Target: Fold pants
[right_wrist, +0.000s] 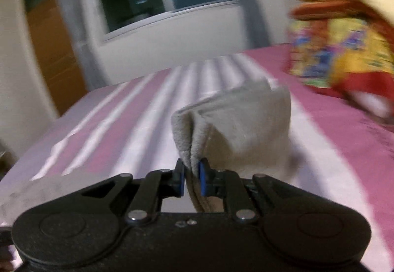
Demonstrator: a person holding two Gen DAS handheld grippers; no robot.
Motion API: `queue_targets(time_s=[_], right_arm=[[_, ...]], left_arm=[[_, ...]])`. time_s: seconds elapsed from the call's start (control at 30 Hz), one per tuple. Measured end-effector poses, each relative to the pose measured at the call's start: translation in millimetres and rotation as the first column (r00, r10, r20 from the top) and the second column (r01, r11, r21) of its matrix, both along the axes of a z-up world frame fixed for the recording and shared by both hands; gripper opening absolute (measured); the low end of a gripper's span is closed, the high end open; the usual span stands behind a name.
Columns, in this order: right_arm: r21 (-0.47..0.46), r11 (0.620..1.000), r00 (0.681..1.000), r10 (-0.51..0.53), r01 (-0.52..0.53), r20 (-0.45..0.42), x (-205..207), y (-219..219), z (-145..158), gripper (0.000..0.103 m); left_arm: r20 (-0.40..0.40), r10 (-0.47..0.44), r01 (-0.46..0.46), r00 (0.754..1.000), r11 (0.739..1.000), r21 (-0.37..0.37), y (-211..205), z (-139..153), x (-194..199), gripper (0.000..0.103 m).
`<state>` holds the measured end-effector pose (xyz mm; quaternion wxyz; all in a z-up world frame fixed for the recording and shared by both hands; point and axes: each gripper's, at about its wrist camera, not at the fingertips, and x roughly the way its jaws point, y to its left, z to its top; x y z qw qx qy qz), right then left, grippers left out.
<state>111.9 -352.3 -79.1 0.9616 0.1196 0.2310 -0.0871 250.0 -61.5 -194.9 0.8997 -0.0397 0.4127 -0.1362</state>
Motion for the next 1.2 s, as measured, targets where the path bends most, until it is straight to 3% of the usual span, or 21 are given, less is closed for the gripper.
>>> queue_targets(time_s=[0.13, 0.2, 0.27, 0.33, 0.43, 0.5, 0.63, 0.83, 0.9, 0.93, 0.97, 1.2], right_arm=[[-0.005, 0.986, 0.985, 0.164, -0.165, -0.055, 27.8, 60.5, -21.0, 0.012], [0.036, 0.974, 0.968, 0.225, -0.222, -0.112, 38.4, 77.6, -40.9, 0.012], [0.083, 0.961, 0.94, 0.274, -0.262, -0.205, 49.4, 89.4, -68.2, 0.02], [0.09, 0.957, 0.912, 0.29, -0.276, -0.29, 53.7, 98.2, -87.6, 0.037], [0.121, 0.948, 0.915, 0.317, -0.295, -0.249, 45.0, 92.9, -82.9, 0.05], [0.165, 0.939, 0.923, 0.33, -0.301, -0.197, 34.4, 85.0, -69.4, 0.051], [0.121, 0.961, 0.957, 0.263, -0.249, -0.118, 14.8, 62.1, -47.0, 0.053], [0.141, 0.983, 0.985, 0.133, -0.118, -0.105, -5.2, 16.8, -49.0, 0.053], [0.159, 0.984, 0.99, 0.096, -0.078, -0.106, -16.0, 4.2, -52.8, 0.053], [0.168, 0.984, 0.991, 0.077, -0.058, -0.108, -19.8, -1.7, -55.4, 0.053], [0.175, 0.984, 0.992, 0.064, -0.044, -0.111, -23.0, -6.3, -58.5, 0.053], [0.193, 0.981, 0.992, 0.035, -0.01, -0.124, -36.7, -19.5, -74.1, 0.053]], left_arm=[[-0.007, 0.034, -0.034, 0.999, 0.999, -0.005, 16.0, -2.8, 3.0, 0.024], [-0.007, 0.044, -0.044, 0.999, 0.999, -0.005, 22.1, -3.9, 3.1, 0.024], [-0.016, 0.051, -0.051, 0.999, 0.999, -0.009, 25.9, -5.6, 5.0, 0.024], [-0.028, 0.051, -0.052, 0.998, 0.998, -0.029, 27.7, -6.5, 6.0, 0.024], [-0.042, 0.03, -0.034, 0.999, 0.996, -0.077, 24.7, -5.4, 5.7, 0.024], [-0.059, 0.006, -0.013, 0.998, 0.993, -0.12, 19.6, -4.2, 7.6, 0.024], [-0.107, -0.036, 0.012, 0.994, 0.977, -0.212, 4.0, -4.4, 12.7, 0.024], [-0.148, -0.071, 0.034, 0.986, 0.97, -0.243, -23.7, -11.3, 10.7, 0.026], [-0.161, -0.076, 0.034, 0.984, 0.967, -0.252, -31.0, -14.6, 11.4, 0.048], [-0.161, -0.07, 0.027, 0.985, 0.967, -0.255, -33.3, -15.1, 11.5, 0.068], [-0.155, -0.061, 0.02, 0.986, 0.967, -0.253, -36.3, -15.4, 10.1, 0.074], [-0.182, -0.09, 0.037, 0.979, 0.961, -0.275, -61.7, -32.9, 10.6, 0.073]])
